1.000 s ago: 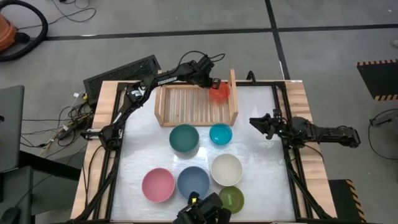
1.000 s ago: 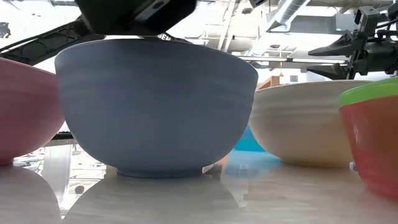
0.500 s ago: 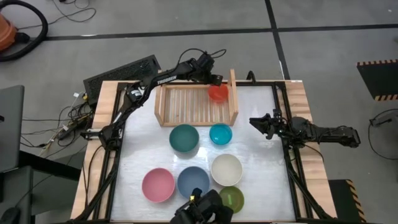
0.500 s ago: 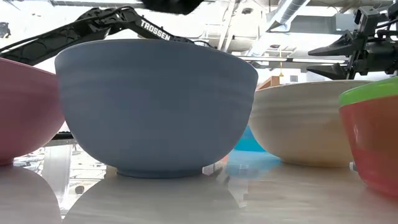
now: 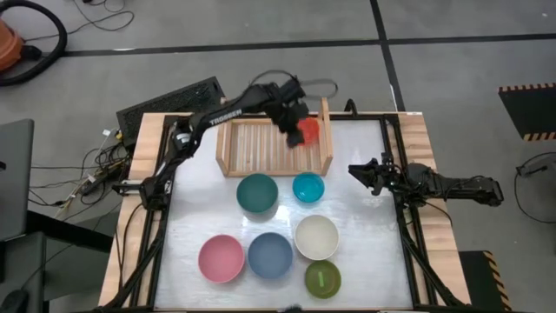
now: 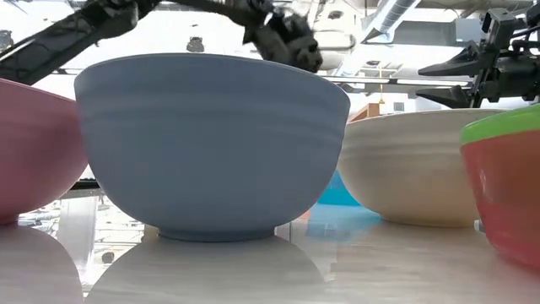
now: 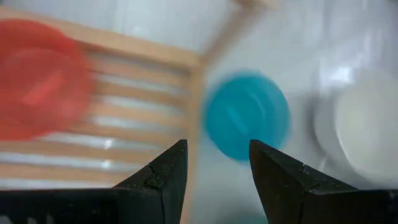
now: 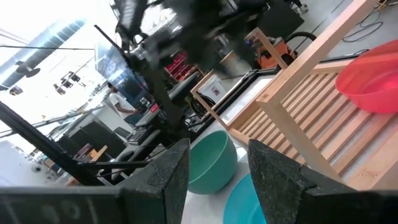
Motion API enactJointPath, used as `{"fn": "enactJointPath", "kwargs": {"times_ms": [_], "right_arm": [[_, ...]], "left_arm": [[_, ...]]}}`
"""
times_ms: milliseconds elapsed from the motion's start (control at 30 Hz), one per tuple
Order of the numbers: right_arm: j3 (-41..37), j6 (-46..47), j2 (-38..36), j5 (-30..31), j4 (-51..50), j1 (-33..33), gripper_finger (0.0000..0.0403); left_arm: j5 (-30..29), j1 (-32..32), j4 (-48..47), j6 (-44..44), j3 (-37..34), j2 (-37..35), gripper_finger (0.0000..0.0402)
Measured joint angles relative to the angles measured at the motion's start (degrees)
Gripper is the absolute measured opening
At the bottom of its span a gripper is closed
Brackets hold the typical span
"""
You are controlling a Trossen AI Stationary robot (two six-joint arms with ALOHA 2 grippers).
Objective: Place and stack bowls onto a shelf
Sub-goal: Stack the small light green bowl on top of the small orange bowl on the shelf
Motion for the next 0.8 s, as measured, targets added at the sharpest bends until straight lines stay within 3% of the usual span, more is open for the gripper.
{"fn": "enactJointPath", "kwargs": {"times_ms": [167,400,533,800], "right_arm": [[0.0,-0.39,0.02,-0.09,-0.02,0.0,0.0189],[0.0,-0.39,0.0,-0.09,-0.02,0.0,0.0189],[0.0,-0.39,0.02,-0.09,-0.02,0.0,0.0189],[0.0,-0.08,0.02,-2.63,-0.35,0.02,0.0189]], "left_arm": [[-5.01,-8.58,-7.88,4.09,0.02,-3.33,0.0155],[-9.9,-19.61,-11.28,3.74,0.02,-6.55,0.0155],[-15.74,-24.63,-12.39,-0.41,0.0,-6.93,0.0155],[-21.78,-34.3,-12.39,-8.9,-0.04,-7.04,0.0155]]}}
